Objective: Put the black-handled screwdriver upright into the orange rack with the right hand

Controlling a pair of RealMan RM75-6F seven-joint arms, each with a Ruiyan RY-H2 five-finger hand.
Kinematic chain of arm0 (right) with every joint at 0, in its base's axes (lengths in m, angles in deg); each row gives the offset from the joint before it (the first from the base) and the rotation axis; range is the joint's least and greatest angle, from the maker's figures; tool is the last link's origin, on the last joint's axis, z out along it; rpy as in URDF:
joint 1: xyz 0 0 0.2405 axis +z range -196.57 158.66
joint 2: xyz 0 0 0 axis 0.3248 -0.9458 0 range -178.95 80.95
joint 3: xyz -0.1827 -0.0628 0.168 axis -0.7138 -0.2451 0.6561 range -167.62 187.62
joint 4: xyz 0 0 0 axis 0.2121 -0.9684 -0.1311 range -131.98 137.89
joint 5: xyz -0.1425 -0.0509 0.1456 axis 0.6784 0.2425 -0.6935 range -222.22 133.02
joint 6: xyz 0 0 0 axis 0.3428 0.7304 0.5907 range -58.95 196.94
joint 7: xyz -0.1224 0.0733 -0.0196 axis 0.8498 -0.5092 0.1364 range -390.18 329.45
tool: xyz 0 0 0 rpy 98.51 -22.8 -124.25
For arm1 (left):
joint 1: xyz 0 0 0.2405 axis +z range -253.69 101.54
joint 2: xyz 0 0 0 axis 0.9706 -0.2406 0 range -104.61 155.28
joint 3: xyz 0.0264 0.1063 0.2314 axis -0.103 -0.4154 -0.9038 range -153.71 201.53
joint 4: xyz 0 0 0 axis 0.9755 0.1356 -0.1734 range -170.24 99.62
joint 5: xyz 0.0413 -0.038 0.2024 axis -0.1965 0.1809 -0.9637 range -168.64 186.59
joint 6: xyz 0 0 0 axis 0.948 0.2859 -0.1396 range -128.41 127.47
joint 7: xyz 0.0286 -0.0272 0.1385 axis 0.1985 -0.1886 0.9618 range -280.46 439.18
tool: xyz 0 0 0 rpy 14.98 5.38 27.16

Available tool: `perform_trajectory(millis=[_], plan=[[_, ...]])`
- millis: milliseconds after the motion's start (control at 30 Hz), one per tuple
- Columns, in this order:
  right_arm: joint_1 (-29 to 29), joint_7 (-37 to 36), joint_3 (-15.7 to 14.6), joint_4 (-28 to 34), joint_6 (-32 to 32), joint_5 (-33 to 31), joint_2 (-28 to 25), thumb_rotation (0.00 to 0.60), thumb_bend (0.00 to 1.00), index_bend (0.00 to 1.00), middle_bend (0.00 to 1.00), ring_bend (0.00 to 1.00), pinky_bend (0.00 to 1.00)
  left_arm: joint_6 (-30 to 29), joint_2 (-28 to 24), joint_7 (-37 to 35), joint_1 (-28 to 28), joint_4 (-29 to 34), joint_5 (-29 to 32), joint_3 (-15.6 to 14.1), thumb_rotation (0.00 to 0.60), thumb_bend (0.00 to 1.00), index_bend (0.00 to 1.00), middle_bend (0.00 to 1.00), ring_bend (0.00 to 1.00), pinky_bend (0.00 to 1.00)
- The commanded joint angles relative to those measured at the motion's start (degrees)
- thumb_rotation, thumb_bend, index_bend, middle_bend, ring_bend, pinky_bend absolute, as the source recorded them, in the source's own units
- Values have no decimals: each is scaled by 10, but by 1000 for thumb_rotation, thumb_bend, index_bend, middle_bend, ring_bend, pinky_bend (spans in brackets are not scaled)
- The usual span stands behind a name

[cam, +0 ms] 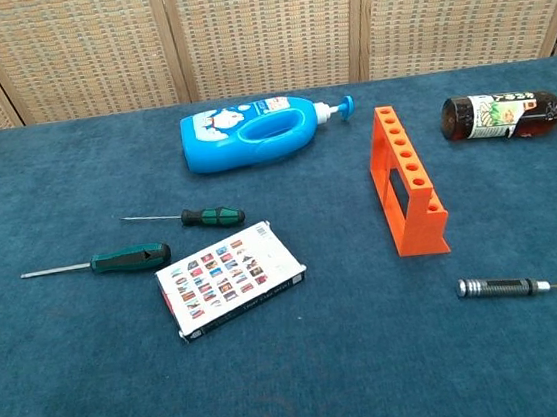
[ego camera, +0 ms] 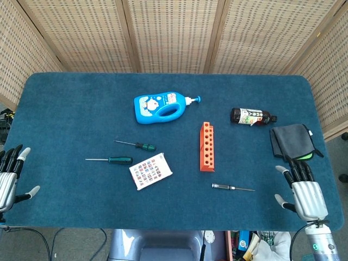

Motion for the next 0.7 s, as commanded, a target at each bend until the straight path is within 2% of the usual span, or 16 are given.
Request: perform_trajectory(millis=[33, 200, 400, 700], plan=[[14, 10, 6, 18, -14, 1, 18, 600, 196, 266, 0, 0, 0, -1, 0, 0, 0, 0, -1, 0, 600, 0, 0, 0, 0, 0], [41, 41, 20, 47, -45, -7, 48, 600, 197, 290, 0, 0, 0, -2, -1, -3, 1, 0, -1, 0, 600, 0, 0, 0, 0, 0], [71, 77, 35, 71, -94, -52, 83, 600, 201, 314, 0, 0, 0, -1, -2, -8, 0, -1, -1, 0, 600, 0, 0, 0, 0, 0], [91, 111, 35, 55, -139, -115, 143, 600, 202, 358, 0, 0, 0, 6, -1, -9, -3, -2, -1, -1, 600, 0, 0, 0, 0, 0]])
